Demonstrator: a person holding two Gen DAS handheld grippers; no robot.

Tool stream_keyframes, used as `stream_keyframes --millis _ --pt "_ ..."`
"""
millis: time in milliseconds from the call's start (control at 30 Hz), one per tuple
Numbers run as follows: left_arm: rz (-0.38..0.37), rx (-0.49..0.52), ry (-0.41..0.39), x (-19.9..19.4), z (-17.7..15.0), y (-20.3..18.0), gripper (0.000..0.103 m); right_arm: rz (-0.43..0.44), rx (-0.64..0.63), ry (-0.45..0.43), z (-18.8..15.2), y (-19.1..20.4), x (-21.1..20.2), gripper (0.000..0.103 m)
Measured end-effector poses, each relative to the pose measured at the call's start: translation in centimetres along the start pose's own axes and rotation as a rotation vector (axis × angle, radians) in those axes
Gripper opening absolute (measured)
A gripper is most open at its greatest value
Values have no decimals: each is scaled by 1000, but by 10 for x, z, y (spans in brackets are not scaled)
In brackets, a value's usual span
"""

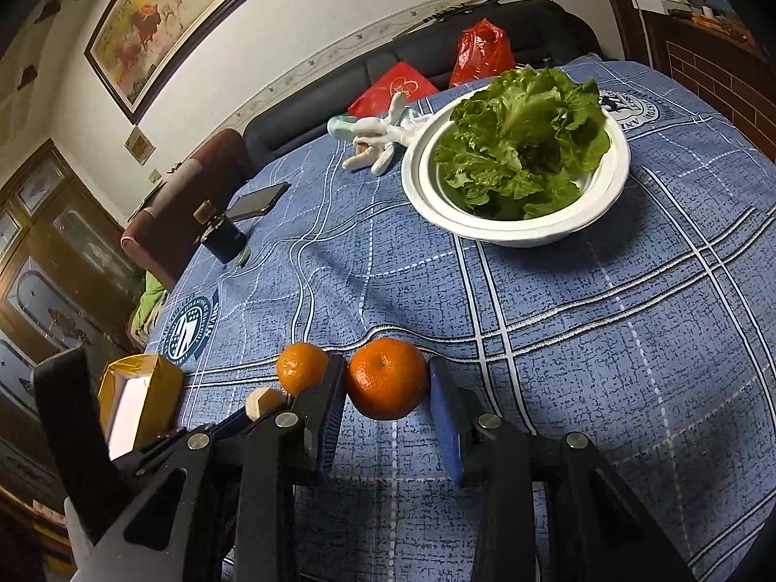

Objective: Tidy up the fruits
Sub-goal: 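Grasp an orange with the right tool while the left tool grasps the white yam cube, then release the yam cube into the tray with the left tool while the right tool drops the orange there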

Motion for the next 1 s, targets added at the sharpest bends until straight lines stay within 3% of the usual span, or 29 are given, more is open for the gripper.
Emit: stream_keyframes --millis 267,500,567,700,867,1000 --pt "-20 -103 -99 -73 -19 37 18 24 -91 3 -12 25 0 37" --pt "50 -265 -158 -136 -65 127 18 49 -204 16 -36 69 -1 37" --pt "90 -313 -162 -151 -81 158 18 43 -253 24 -49 91 -3 37" --pt "150 -409 -157 -169 -115 216 18 140 -336 75 -88 149 -12 38" --pt "167 -494 -140 -171 -144 254 18 249 -454 155 -134 229 -12 38" --pt "155 -529 -141 -171 -160 269 18 278 -553 216 -175 281 -3 38"
Point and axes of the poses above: each gripper's, at about its wrist camera, not at the fingertips, and x roughly the way its jaws point, y to its left, z to its top, the point moved 6 cm from there along x, roughly the way its jaws point, and after that the axes turned 3 degrees about y, right-handed, at the moved point
